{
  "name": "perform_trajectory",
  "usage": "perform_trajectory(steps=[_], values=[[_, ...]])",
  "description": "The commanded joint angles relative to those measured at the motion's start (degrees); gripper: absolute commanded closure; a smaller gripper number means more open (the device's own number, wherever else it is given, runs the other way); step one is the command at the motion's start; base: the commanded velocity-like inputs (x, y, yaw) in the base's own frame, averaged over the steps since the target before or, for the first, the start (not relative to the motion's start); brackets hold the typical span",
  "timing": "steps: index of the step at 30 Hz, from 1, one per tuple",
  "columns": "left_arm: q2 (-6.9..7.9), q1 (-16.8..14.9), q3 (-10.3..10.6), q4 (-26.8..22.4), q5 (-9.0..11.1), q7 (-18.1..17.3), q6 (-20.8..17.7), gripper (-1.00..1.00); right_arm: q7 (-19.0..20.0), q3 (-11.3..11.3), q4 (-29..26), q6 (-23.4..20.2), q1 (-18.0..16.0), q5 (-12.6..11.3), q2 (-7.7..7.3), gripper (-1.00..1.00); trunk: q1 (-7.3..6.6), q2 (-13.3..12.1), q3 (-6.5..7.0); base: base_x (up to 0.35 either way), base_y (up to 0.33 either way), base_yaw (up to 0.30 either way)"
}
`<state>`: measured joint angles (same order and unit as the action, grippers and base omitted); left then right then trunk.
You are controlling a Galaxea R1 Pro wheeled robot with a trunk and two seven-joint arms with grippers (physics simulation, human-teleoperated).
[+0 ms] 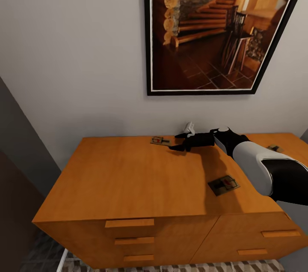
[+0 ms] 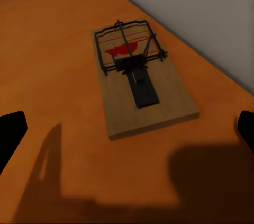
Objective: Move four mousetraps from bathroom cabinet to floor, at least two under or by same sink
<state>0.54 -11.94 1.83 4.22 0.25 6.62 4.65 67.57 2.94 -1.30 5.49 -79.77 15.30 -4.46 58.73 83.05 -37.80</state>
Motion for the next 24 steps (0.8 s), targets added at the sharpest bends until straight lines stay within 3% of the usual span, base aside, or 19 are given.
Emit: perform_trajectory(steps=[1, 24], values=[[-0.01, -0.1, 0.2, 0.3, 0.0, 0.1, 0.4, -1.00, 0.0, 0.3, 0.0, 0.6, 0.0, 0.1, -0.02, -1.00, 0.00, 0.0, -0.14, 0.000, 0.000, 0.000], [-0.01, -0.1, 0.2, 0.3, 0.0, 0.1, 0.4, -1.00, 0.0, 0.2, 0.0, 0.6, 0.0, 0.1, -0.02, -1.00, 0.00, 0.0, -1.07, 0.000, 0.000, 0.000]])
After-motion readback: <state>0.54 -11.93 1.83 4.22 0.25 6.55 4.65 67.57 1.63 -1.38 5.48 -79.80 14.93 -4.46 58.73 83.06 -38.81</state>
